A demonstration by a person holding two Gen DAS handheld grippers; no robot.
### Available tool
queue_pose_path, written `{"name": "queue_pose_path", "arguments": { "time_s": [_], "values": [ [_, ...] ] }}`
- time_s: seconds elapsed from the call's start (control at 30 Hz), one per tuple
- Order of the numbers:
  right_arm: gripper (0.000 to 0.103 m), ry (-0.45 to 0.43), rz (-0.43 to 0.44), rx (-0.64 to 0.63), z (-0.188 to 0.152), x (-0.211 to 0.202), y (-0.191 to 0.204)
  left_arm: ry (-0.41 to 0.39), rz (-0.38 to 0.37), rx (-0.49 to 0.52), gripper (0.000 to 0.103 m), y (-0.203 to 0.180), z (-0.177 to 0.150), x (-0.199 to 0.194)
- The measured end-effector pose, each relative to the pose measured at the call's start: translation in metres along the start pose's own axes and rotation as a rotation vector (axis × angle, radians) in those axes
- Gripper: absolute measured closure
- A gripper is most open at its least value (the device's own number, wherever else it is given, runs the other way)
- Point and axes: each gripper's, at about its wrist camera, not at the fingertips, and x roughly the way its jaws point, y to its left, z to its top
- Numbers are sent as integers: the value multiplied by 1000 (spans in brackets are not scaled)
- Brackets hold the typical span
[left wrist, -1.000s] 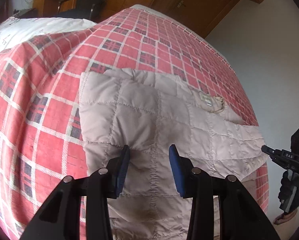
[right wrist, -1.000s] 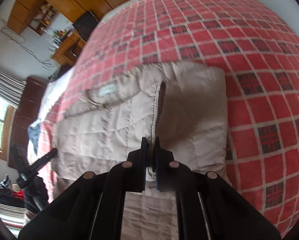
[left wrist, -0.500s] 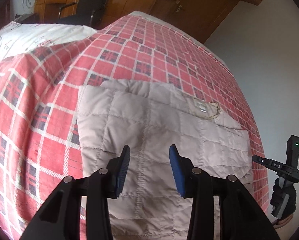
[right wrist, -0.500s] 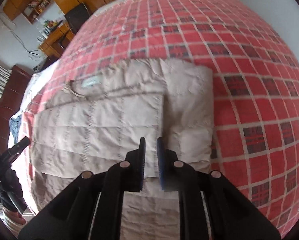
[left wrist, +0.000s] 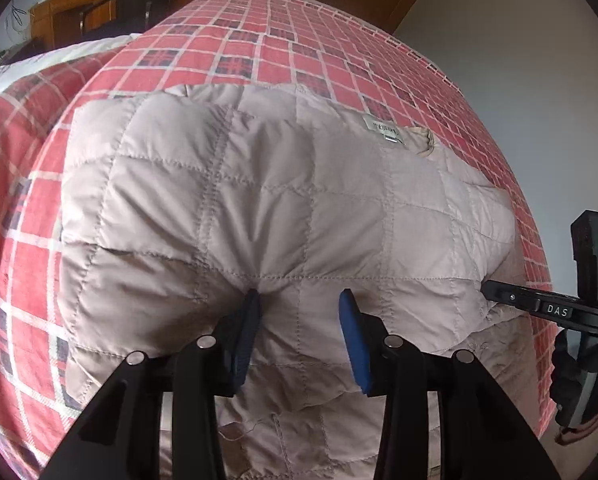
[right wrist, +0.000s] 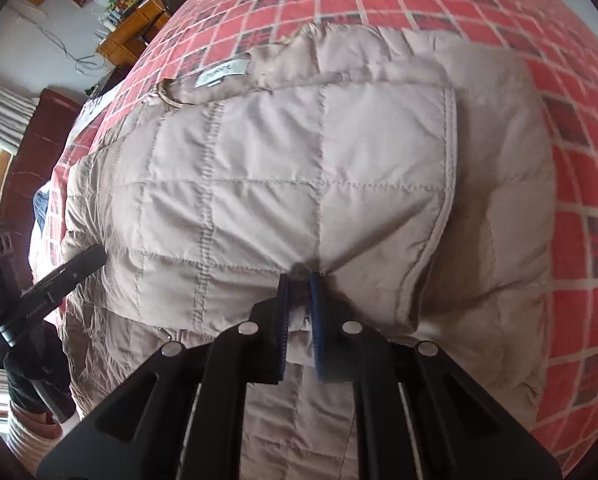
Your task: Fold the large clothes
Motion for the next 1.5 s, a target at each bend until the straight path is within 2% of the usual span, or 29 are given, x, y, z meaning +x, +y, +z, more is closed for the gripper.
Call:
{"name": "queue_pose_path", "arguments": {
  "time_s": [0.13,0.17,0.23,0.3,0.4,0.57,0.77,0.87,0.97,1.03,1.1,1.17,1.23,1.33,1.4,1.5],
  "values": [
    [95,3,-18,1,3,-4,3,-6,36,-10,63,-5,2,-10],
    [90,-10,-26,-8,3,-9,7,-17,45,2,62,-11,1,-15],
    [88,-46,-35,-43,-1,-20,21,-52,37,44,62,-24,-2,-27],
    [87,-60,-1,-66,-4,-27,32,-66,20,80,61,-40,-6,-32],
    [86,-50,38,-99,-8,-23,51,-37,-4,95,61,-52,-10,-25],
    [87,1,11,-108,-11,2,59,33,37,81,61,-46,-18,4],
    [89,22,20,-79,-6,25,54,43,36,86,62,-39,-21,13],
    [89,26,20,-78,-2,25,55,49,41,73,62,-41,-18,16],
    [88,16,54,-76,-5,12,51,53,34,48,62,-41,-16,7],
    [81,-18,84,-91,-16,-10,46,37,30,30,62,-36,-20,-12],
    [66,-69,100,-128,-31,-38,43,11,18,33,59,-31,-30,-39],
    [63,-98,90,-165,-48,-62,37,-12,34,47,47,-23,-46,-69],
    [57,-115,74,-193,-69,-82,26,-19,66,49,40,-9,-65,-94],
    [52,-117,44,-209,-103,-106,2,9,100,13,35,17,-100,-120],
    [44,-108,17,-195,-125,-115,-14,43,120,-20,35,35,-123,-130],
    [41,-91,-48,-176,-159,-125,-39,93,128,-48,35,51,-159,-139]
  ]
}}
